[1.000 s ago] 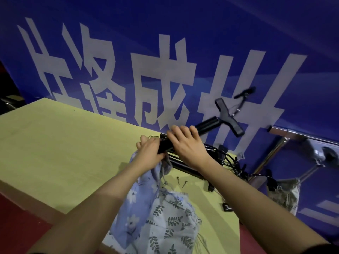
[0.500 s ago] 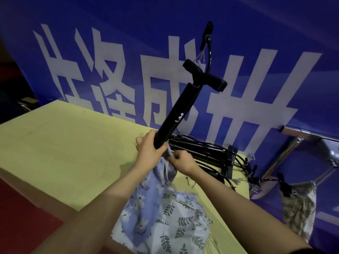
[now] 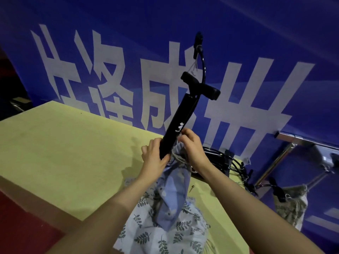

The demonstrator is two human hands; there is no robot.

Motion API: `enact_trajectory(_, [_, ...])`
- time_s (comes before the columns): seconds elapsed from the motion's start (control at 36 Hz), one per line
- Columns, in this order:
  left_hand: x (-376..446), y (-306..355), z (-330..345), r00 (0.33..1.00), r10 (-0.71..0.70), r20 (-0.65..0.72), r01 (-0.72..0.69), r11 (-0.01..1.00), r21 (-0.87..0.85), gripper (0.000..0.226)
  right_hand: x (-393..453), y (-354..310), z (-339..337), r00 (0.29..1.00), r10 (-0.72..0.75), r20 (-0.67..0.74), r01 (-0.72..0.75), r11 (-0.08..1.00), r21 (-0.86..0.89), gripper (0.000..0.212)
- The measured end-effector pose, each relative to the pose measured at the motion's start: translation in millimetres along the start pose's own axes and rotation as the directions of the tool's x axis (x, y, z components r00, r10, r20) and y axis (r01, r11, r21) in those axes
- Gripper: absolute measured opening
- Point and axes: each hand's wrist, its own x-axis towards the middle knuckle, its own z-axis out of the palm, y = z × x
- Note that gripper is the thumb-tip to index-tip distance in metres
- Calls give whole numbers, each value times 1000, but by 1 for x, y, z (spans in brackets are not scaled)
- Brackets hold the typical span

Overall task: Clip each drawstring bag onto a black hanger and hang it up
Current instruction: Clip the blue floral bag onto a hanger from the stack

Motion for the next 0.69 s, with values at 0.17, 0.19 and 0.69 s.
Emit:
enact_trajectory(0.17, [6, 5, -5, 990, 66, 122, -69, 997, 24, 46, 2, 3, -3, 997, -39, -68, 31, 992, -120, 14])
enact_trajectory(0.19, [6, 6, -6, 987, 78, 144, -79, 997, 1, 47, 2, 5, -4, 996, -41, -75, 30, 990, -140, 12])
enact_trajectory(0.69, [17, 34, -36, 949, 253, 189, -225, 962, -155, 99, -10, 61, -13, 999, 34, 10, -25, 880, -474, 34])
